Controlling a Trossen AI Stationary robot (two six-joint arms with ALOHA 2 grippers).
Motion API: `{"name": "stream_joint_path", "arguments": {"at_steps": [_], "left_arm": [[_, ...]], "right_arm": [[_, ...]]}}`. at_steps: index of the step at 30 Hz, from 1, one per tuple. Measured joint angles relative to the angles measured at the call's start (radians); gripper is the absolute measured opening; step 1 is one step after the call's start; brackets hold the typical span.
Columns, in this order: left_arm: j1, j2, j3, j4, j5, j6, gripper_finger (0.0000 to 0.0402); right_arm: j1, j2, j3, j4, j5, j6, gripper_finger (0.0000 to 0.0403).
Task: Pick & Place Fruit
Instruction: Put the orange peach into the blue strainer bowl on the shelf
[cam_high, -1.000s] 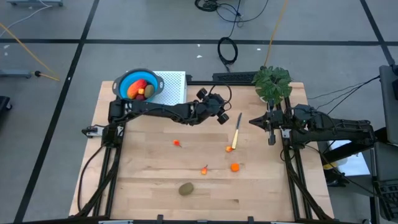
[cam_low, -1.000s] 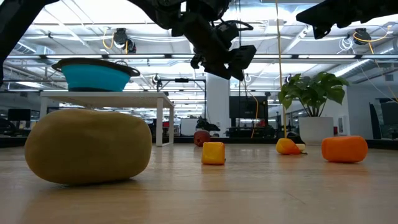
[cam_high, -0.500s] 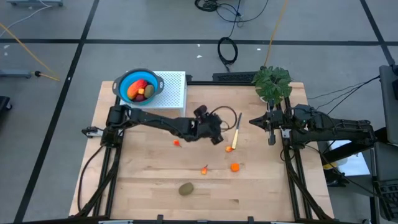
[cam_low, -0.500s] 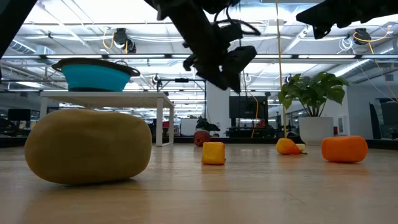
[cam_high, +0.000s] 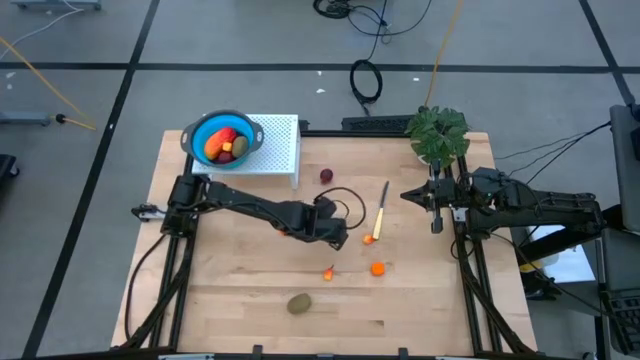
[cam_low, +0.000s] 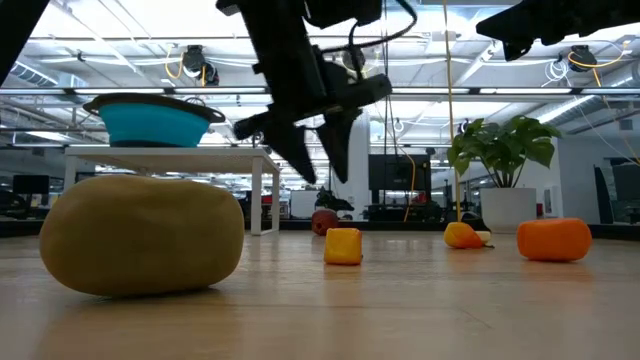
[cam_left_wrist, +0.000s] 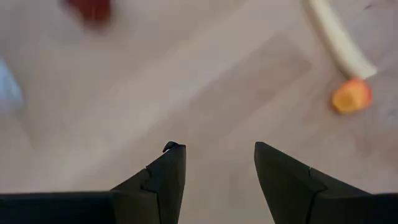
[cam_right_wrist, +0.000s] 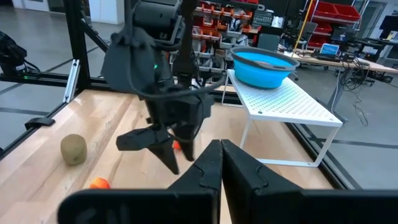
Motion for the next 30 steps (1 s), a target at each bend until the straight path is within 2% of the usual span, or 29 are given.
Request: {"name": "stream_joint_path", "arguments": {"at_steps": [6,10,16,21,25,30], "left_arm": [[-0.020,-0.001,0.000,-0.137,0.186,-0.364,0.0191],[-0.038,-0.001,0.000,-0.210,0.241,-0.541,0.0191],[-0.061,-0.025,-0.001,-0.285,0.231,-0.705,0.0191],[-0.066,-0.059,-0.001,-0.455,0.167,-0.846,0.0191],[-0.062,-0.066,-0.001,-0.579,0.162,-0.948,0.0191],[-0.051,-0.066,-0.018,-0.594,0.162,-0.999,0.0191]], "right_arm": [[0.000,0.000,0.000,0.000,0.000,-0.001,0.0000],[0.000,0.000,0.000,0.000,0.000,-0.001,0.0000],[0.000,0.000,0.000,-0.001,0.000,-0.036,0.0000],[0.000,0.000,0.000,-0.002,0.000,-0.050,0.0000],[0.000,0.000,0.000,-0.002,0.000,-0.050,0.0000],[0.000,0.000,0.000,-0.001,0.000,-0.050,0.0000]]}}
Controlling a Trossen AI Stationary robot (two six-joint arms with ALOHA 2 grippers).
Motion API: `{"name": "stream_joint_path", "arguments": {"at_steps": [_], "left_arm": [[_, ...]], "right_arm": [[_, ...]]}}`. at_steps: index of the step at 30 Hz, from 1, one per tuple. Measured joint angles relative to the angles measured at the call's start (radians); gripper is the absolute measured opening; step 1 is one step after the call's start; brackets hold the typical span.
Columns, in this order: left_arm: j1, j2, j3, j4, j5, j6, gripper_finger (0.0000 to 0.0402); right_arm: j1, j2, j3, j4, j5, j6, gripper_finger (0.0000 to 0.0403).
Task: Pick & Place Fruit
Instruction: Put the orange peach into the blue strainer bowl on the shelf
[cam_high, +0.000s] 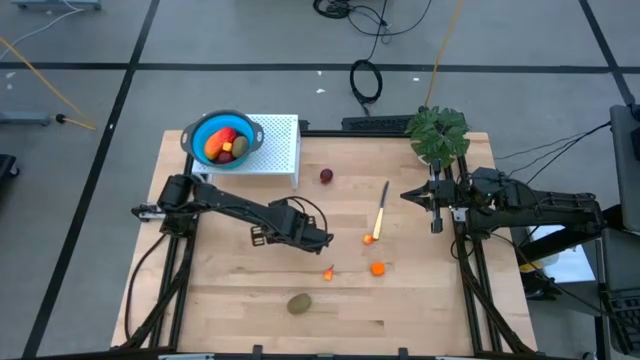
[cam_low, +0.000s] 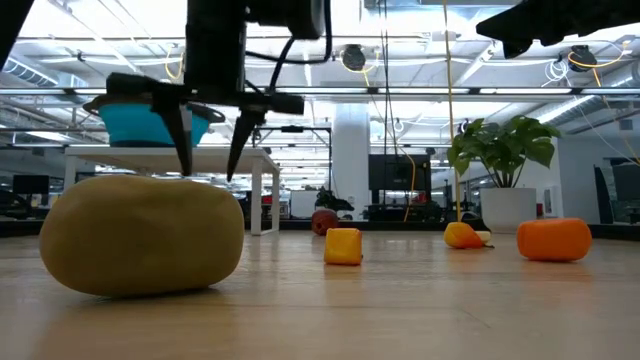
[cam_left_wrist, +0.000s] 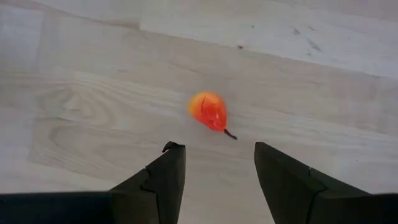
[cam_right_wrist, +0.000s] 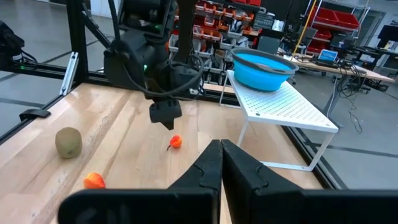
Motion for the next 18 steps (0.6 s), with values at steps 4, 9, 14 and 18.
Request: {"name": "stream_joint_path", "arguments": {"at_steps": [4,9,14,18], "left_arm": [[0.015,0.000,-0.051,0.023,0.003,-0.013,0.0191],[0.031,0.002,-0.090,0.056,0.000,-0.051,0.0191],[0.043,0.001,-0.121,0.102,-0.001,-0.033,0.0191],[0.051,0.002,-0.167,0.189,0.012,-0.031,0.0191]], "right_arm": [[0.000,0.000,0.000,0.000,0.000,0.000,0.0000],[0.000,0.000,0.000,0.001,0.000,0.000,0.0000],[0.000,0.000,0.000,0.001,0.000,0.000,0.0000],[0.000,0.000,0.000,0.001,0.000,0.000,0.0000]]}}
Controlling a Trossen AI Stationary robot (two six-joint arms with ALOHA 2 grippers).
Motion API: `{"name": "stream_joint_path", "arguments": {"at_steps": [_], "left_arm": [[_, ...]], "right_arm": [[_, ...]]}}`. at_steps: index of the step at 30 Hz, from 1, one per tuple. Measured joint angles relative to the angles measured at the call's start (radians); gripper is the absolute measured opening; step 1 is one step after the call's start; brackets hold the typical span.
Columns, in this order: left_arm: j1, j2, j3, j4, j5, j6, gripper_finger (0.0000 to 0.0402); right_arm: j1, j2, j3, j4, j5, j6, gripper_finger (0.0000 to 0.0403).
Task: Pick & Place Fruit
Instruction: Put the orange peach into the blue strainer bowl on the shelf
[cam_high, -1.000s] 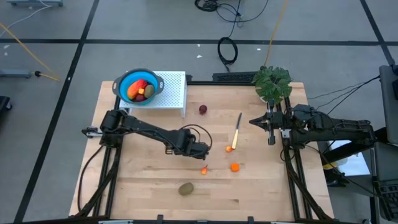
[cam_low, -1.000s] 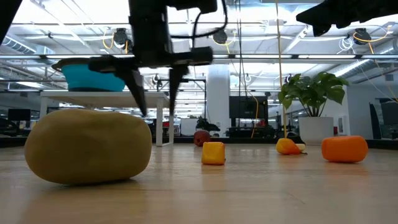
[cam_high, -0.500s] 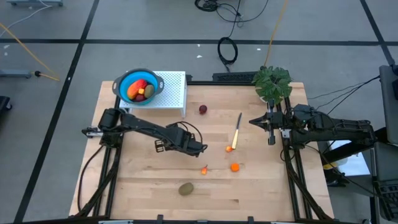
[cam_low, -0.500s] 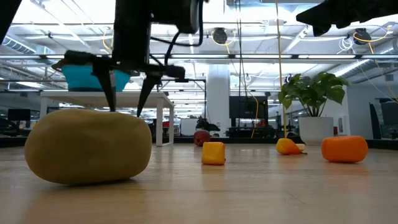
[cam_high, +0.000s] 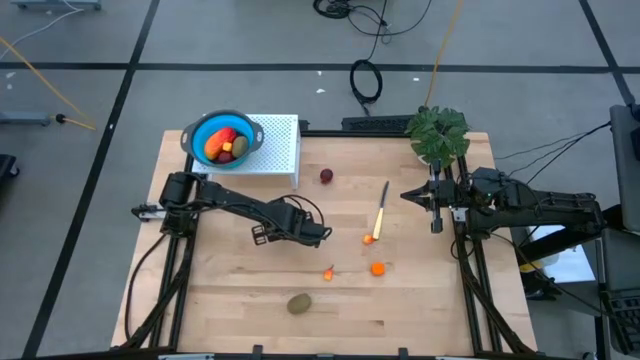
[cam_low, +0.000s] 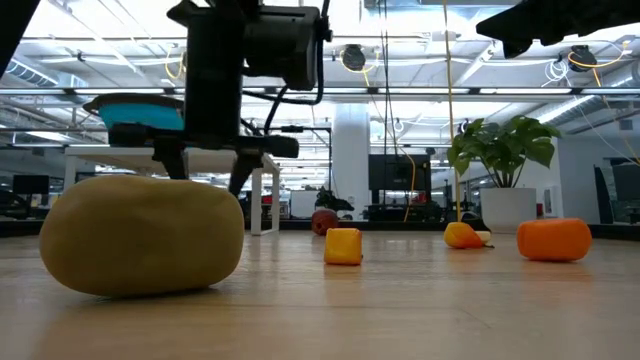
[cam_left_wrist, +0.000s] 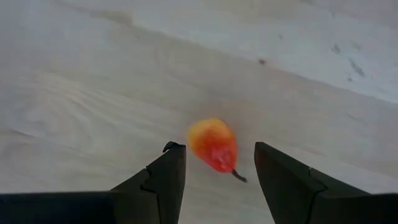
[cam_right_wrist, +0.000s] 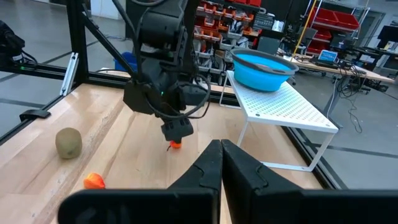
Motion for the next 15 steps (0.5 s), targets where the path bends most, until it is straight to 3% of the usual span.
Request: {"name": "stream_joint_path", "arguments": {"at_steps": [15], "left_arm": [[0.001,0.000,-0.099,0.146,0.041,-0.024,0.0191]], "right_arm": [[0.000,0.000,0.000,0.000,0.000,0.000,0.0000]]}}
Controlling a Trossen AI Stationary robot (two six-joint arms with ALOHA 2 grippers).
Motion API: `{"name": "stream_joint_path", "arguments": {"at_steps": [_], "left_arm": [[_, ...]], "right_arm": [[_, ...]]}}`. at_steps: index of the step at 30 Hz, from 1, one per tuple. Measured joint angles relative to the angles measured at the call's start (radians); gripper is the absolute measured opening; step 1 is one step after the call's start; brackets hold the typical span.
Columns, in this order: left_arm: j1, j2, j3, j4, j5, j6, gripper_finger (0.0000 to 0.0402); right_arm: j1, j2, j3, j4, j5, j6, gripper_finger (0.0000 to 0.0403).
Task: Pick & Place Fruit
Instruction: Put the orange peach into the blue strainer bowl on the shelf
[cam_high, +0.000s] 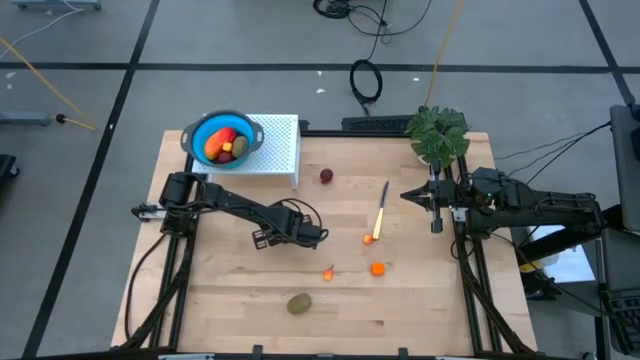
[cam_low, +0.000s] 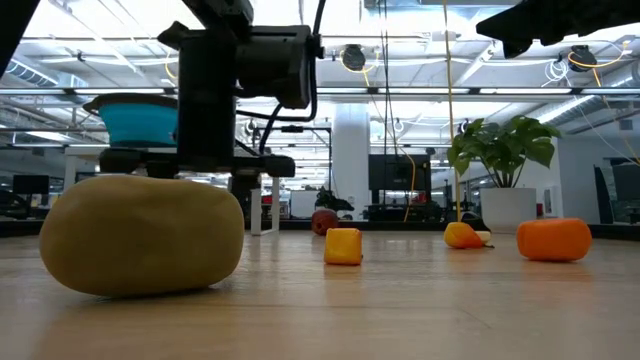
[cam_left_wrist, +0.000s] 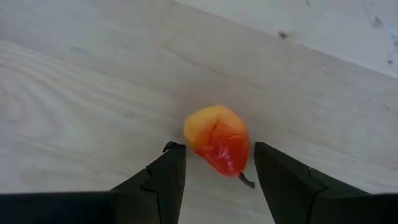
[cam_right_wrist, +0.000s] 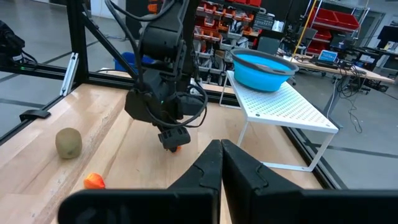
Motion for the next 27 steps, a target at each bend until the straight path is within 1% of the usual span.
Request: {"name": "stream_joint_path", "arguments": {"at_steps": [6,13,24,27], "left_arm": [[0.000,-0.002,-0.016,0.005,-0.010,-0.002,0.0191],[0.009,-0.001,-0.018,-0.010,-0.054,-0.010,0.0191],[0.020,-0.001,-0.019,-0.010,-0.046,0.028,0.0190],[0.020,-0.001,-0.019,-0.008,-0.045,0.029,0.0181]], "right_arm": [[0.000,0.000,0.000,0.000,0.000,0.000,0.0000],[0.000,0.000,0.000,0.000,0.000,0.000,0.0000],[0.000,0.000,0.000,0.000,0.000,0.000,0.0000],[0.000,0.000,0.000,0.000,0.000,0.000,0.0000]]}}
